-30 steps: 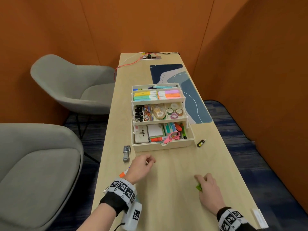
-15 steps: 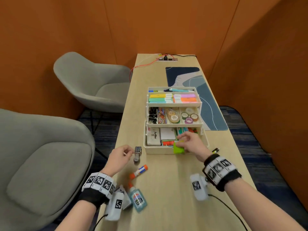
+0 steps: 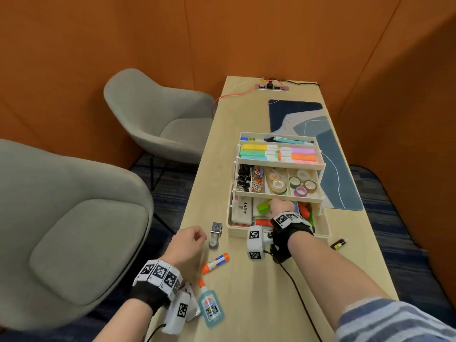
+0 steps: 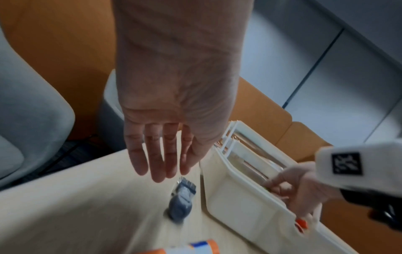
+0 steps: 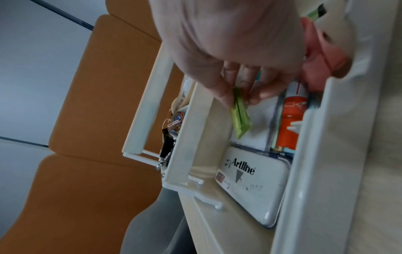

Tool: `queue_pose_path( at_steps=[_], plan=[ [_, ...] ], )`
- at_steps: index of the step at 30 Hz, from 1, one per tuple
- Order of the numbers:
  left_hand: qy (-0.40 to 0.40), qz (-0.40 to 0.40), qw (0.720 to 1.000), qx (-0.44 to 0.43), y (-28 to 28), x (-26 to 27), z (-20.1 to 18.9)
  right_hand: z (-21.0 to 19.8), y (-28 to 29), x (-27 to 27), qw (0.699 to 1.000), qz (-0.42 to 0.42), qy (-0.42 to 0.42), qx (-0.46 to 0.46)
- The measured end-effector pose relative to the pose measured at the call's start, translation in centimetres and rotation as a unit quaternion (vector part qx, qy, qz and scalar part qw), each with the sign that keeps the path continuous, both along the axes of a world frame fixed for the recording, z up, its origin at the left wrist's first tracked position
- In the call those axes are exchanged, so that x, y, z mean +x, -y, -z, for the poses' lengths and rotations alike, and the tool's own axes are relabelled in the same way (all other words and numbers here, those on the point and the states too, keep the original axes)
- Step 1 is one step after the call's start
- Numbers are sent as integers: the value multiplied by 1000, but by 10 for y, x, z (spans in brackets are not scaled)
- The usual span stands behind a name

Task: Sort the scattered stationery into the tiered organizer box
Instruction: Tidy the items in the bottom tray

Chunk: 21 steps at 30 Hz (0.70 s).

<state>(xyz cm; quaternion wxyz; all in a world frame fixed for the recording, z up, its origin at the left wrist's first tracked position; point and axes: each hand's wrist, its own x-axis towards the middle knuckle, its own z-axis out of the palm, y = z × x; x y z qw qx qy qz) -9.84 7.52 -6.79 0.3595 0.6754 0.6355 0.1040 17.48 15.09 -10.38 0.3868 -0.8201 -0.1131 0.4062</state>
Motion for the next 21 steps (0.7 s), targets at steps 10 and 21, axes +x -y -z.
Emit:
queue_pose_path(
  at_steps=[10, 21],
  plan=[
    [-189, 10, 982, -25, -9, 46, 13, -35, 23, 4, 988, -154, 26, 19],
    [-113, -59, 992, -11, -13, 38, -11, -98, 151, 27, 966, -158, -28, 201]
  ],
)
